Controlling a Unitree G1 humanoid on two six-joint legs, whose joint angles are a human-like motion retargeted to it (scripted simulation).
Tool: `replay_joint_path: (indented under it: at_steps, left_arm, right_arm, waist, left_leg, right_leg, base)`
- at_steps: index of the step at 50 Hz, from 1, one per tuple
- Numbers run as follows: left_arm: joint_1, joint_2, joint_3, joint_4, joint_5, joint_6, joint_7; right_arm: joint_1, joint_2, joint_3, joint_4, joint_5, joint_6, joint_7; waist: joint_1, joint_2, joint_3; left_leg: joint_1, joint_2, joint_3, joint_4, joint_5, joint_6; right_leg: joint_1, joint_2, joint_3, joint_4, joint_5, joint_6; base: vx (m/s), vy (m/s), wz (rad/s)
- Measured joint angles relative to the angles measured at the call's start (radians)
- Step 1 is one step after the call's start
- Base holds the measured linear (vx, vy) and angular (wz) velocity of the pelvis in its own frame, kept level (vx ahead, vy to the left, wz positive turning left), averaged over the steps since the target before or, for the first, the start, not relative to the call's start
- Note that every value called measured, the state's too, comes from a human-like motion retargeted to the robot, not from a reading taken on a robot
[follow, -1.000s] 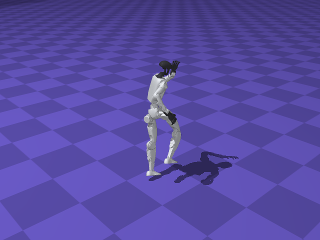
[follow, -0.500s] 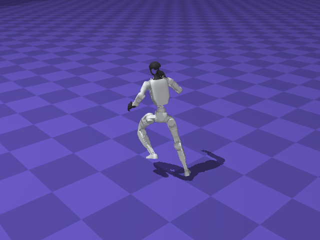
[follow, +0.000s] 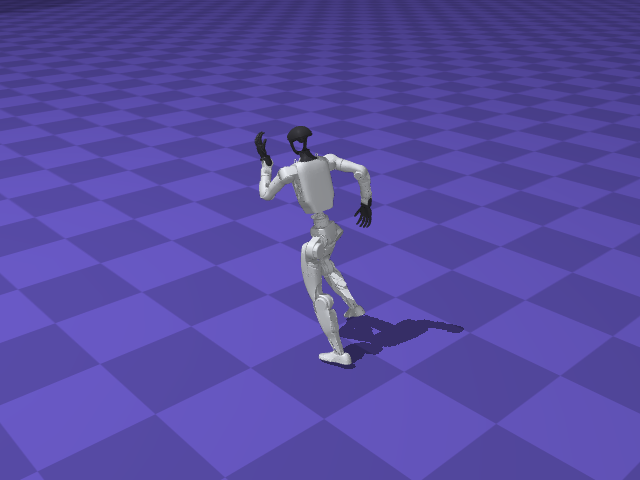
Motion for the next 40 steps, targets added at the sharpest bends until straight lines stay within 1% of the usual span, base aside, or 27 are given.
replay_joint_path:
  at_steps: [2,3,5,7,8,10,11,12,13,15,17,18,20,22,23,25,27,28,30,32,33,34,35,36,37,38,40]
  left_arm:
    - [-0.101,0.044,0.036,-0.063,0.034,-0.021,0.033]
    - [-0.132,0.055,0.044,-0.094,0.011,-0.041,0.042]
    - [-0.146,0.059,0.048,-0.154,-0.081,-0.096,0.041]
    - [-0.072,0.054,0.056,-0.202,-0.184,-0.138,-0.005]
    - [-0.004,0.055,0.067,-0.219,-0.222,-0.145,-0.047]
    - [0.182,0.064,0.103,-0.228,-0.234,-0.126,-0.137]
    - [0.302,0.071,0.124,-0.212,-0.217,-0.101,-0.175]
    - [0.426,0.077,0.144,-0.187,-0.202,-0.072,-0.208]
    - [0.556,0.082,0.161,-0.148,-0.19,-0.037,-0.234]
    - [0.81,0.075,0.173,-0.013,-0.17,0.029,-0.23]
    - [1.023,0.017,0.169,0.191,-0.246,0.059,-0.158]
    - [1.108,-0.024,0.177,0.294,-0.324,0.056,-0.123]
    - [1.256,-0.077,0.201,0.442,-0.404,0.042,-0.08]
    - [1.411,-0.033,0.222,0.449,-0.326,0.049,-0.096]
    - [1.496,0.011,0.24,0.418,-0.285,0.06,-0.137]
    - [1.657,0.086,0.285,0.362,-0.277,0.087,-0.259]
    - [1.782,0.105,0.313,0.351,-0.323,0.1,-0.363]
    - [1.83,0.106,0.319,0.354,-0.339,0.1,-0.395]
    - [1.899,0.115,0.323,0.353,-0.356,0.086,-0.433]
    - [1.915,0.137,0.3,0.331,-0.364,0.081,-0.438]
    - [1.908,0.151,0.279,0.313,-0.366,0.083,-0.439]
    - [1.889,0.169,0.255,0.289,-0.351,0.085,-0.435]
    - [1.864,0.189,0.23,0.262,-0.327,0.086,-0.429]
    - [1.808,0.202,0.191,0.234,-0.31,0.08,-0.393]
    - [1.742,0.213,0.151,0.209,-0.288,0.073,-0.346]
    - [1.653,0.221,0.112,0.186,-0.257,0.066,-0.278]
    - [1.434,0.203,0.018,0.161,-0.213,0.052,-0.129]
  right_arm:
    - [0.15,-0.065,-0.081,-0.019,0.023,0.015,0.098]
    - [0.208,-0.092,-0.109,-0.025,0.029,0.027,0.14]
    - [0.276,-0.132,-0.133,-0.031,0.029,0.053,0.204]
    - [0.264,-0.136,-0.122,-0.028,0.025,0.083,0.234]
    - [0.235,-0.125,-0.11,-0.025,0.026,0.097,0.235]
    - [0.146,-0.086,-0.089,-0.023,0.039,0.11,0.201]
    - [0.086,-0.054,-0.086,-0.025,0.056,0.106,0.157]
    - [0.017,-0.016,-0.081,-0.022,0.075,0.099,0.1]
    - [-0.07,0.034,-0.074,-0.008,0.097,0.087,0.018]
    - [-0.307,0.161,-0.059,0.062,0.126,0.044,-0.214]
    - [-0.622,0.285,-0.083,0.132,0.123,0.012,-0.407]
    - [-0.792,0.335,-0.096,0.143,0.125,0.003,-0.455]
    - [-1.067,0.38,-0.083,0.057,0.161,-0.017,-0.452]
    - [-1.188,0.327,-0.036,-0.177,0.166,-0.049,-0.398]
    - [-1.207,0.281,-0.032,-0.318,0.145,-0.06,-0.375]
    - [-1.213,0.199,-0.057,-0.574,0.109,-0.077,-0.335]
    - [-1.217,0.16,-0.083,-0.768,0.129,-0.101,-0.297]
    - [-1.227,0.152,-0.087,-0.845,0.149,-0.115,-0.279]
    - [-1.247,0.155,-0.081,-0.974,0.183,-0.144,-0.248]
    - [-1.228,0.174,-0.054,-1.048,0.211,-0.167,-0.229]
    - [-1.194,0.179,-0.036,-1.067,0.232,-0.173,-0.225]
    - [-1.152,0.153,-0.029,-1.06,0.108,-0.163,-0.26]
    - [-1.107,0.112,-0.028,-1.039,-0.086,-0.145,-0.316]
    - [-1.04,0.125,0.013,-1.018,0.088,-0.134,-0.248]
    - [-0.976,0.127,0.041,-0.984,0.193,-0.116,-0.191]
    - [-0.92,0.107,0.042,-0.923,0.163,-0.086,-0.158]
    - [-0.79,0.084,0.046,-0.764,0.074,-0.045,-0.15]
  waist:
    - [-0.055,0.06,-0.035]
    - [-0.071,0.08,-0.048]
    - [-0.083,0.087,-0.061]
    - [-0.063,0.034,-0.042]
    - [-0.043,-0.004,-0.02]
    - [0.0,-0.066,0.02]
    - [0.022,-0.076,0.029]
    - [0.044,-0.08,0.038]
    - [0.069,-0.074,0.043]
    - [0.126,-0.058,0.059]
    - [0.179,-0.069,0.083]
    - [0.202,-0.083,0.089]
    - [0.267,-0.111,0.073]
    - [0.392,-0.143,0.013]
    - [0.468,-0.165,-0.027]
    - [0.6,-0.219,-0.097]
    - [0.672,-0.27,-0.144]
    - [0.688,-0.288,-0.16]
    - [0.702,-0.305,-0.167]
    - [0.706,-0.261,-0.14]
    - [0.705,-0.221,-0.119]
    - [0.698,-0.179,-0.099]
    - [0.688,-0.138,-0.079]
    - [0.661,-0.114,-0.066]
    - [0.631,-0.101,-0.052]
    - [0.593,-0.107,-0.037]
    - [0.496,-0.135,-0.011]
  left_leg:
    - [0.04,0.043,0.007,-0.09,0.258,-0.08]
    - [0.058,0.054,0.022,-0.122,0.358,-0.114]
    - [0.103,0.042,0.075,-0.146,0.43,-0.127]
    - [0.158,-0.02,0.099,-0.073,0.323,-0.068]
    - [0.175,-0.061,0.08,0.012,0.244,-0.038]
    - [0.129,-0.144,0.015,0.296,0.094,-0.008]
    - [0.058,-0.161,0.016,0.487,0.03,-0.011]
    - [-0.019,-0.165,0.026,0.682,-0.035,-0.009]
    - [-0.109,-0.141,0.054,0.886,-0.1,0.002]
    - [-0.285,-0.083,0.091,1.276,-0.221,0.052]
    - [-0.443,-0.077,0.117,1.578,-0.311,0.107]
    - [-0.526,-0.08,0.143,1.688,-0.343,0.126]
    - [-0.681,-0.065,0.22,1.803,-0.367,0.144]
    - [-0.787,-0.032,0.299,1.758,-0.332,0.135]
    - [-0.823,-0.021,0.331,1.693,-0.304,0.126]
    - [-0.846,-0.025,0.387,1.49,-0.253,0.112]
    - [-0.796,-0.033,0.453,1.208,-0.2,0.106]
    - [-0.753,-0.028,0.493,1.053,-0.165,0.102]
    - [-0.634,-0.027,0.561,0.712,-0.072,0.071]
    - [-0.483,-0.021,0.551,0.37,0.038,-0.015]
    - [-0.402,-0.006,0.52,0.223,0.092,-0.064]
    - [-0.332,0.016,0.482,0.115,0.141,-0.102]
    - [-0.266,0.042,0.44,0.027,0.188,-0.132]
    - [-0.232,0.059,0.403,0.006,0.187,-0.141]
    - [-0.206,0.067,0.371,0.005,0.158,-0.137]
    - [-0.195,0.057,0.348,0.044,0.07,-0.112]
    - [-0.23,0.037,0.303,0.268,-0.181,-0.033]
  right_leg:
    - [0.014,0.031,-0.045,-0.28,0.114,0.017]
    - [0.032,0.043,-0.058,-0.432,0.19,0.032]
    - [0.09,0.059,-0.04,-0.744,0.343,0.087]
    - [0.182,0.053,0.051,-1.007,0.437,0.165]
    - [0.232,0.042,0.098,-1.1,0.463,0.197]
    - [0.31,0.01,0.139,-1.204,0.506,0.228]
    - [0.326,0.003,0.132,-1.202,0.483,0.223]
    - [0.336,0.002,0.126,-1.185,0.435,0.214]
    - [0.335,0.011,0.121,-1.142,0.335,0.194]
    - [0.311,0.036,0.137,-1.001,0.091,0.135]
    - [0.274,0.043,0.188,-0.827,-0.097,0.068]
    - [0.253,0.04,0.215,-0.756,-0.156,0.045]
    - [0.247,0.034,0.255,-0.712,-0.198,0.025]
    - [0.306,0.034,0.281,-0.814,-0.122,0.037]
    - [0.347,0.032,0.294,-0.892,-0.044,0.049]
    - [0.442,0.01,0.315,-1.055,0.186,0.077]
    - [0.531,-0.021,0.327,-1.189,0.44,0.114]
    - [0.567,-0.03,0.324,-1.23,0.525,0.13]
    - [0.636,-0.035,0.292,-1.251,0.58,0.135]
    - [0.693,0.017,0.282,-1.14,0.519,0.105]
    - [0.715,0.059,0.293,-1.04,0.475,0.09]
    - [0.72,0.098,0.298,-0.905,0.425,0.076]
    - [0.716,0.135,0.301,-0.753,0.373,0.063]
    - [0.68,0.142,0.28,-0.571,0.316,0.046]
    - [0.637,0.136,0.26,-0.386,0.257,0.029]
    - [0.579,0.106,0.243,-0.197,0.194,0.015]
    - [0.463,0.052,0.238,0.152,0.091,0.015]
  base:
    - [1.03,-0.39,0.31]
    - [1.05,-0.41,0.15]
    - [1.06,-0.41,0.02]
    - [1.08,-0.42,-0.37]
    - [1.06,-0.42,-0.74]
    - [1.01,-0.39,-0.9]
    - [0.93,-0.35,-0.85]
    - [0.87,-0.33,-0.79]
    - [0.84,-0.31,-0.82]
    - [0.81,-0.27,-0.95]
    - [0.82,-0.18,-1.12]
    - [0.87,-0.1,-1.09]
    - [0.98,-0.04,-1.04]
    - [1.18,0.04,-1.03]
    - [1.29,0.12,-0.93]
    - [1.35,0.21,-0.68]
    - [1.38,0.3,-0.26]
    - [1.37,0.31,-0.09]
    - [1.36,0.3,-0.16]
    - [1.35,0.31,-0.43]
    - [1.34,0.34,-0.37]
    - [1.32,0.36,-0.19]
    - [1.27,0.36,0.15]
    - [1.21,0.35,0.44]
    - [1.14,0.32,0.77]
    - [1.09,0.29,1.06]
    - [1.03,0.22,1.45]
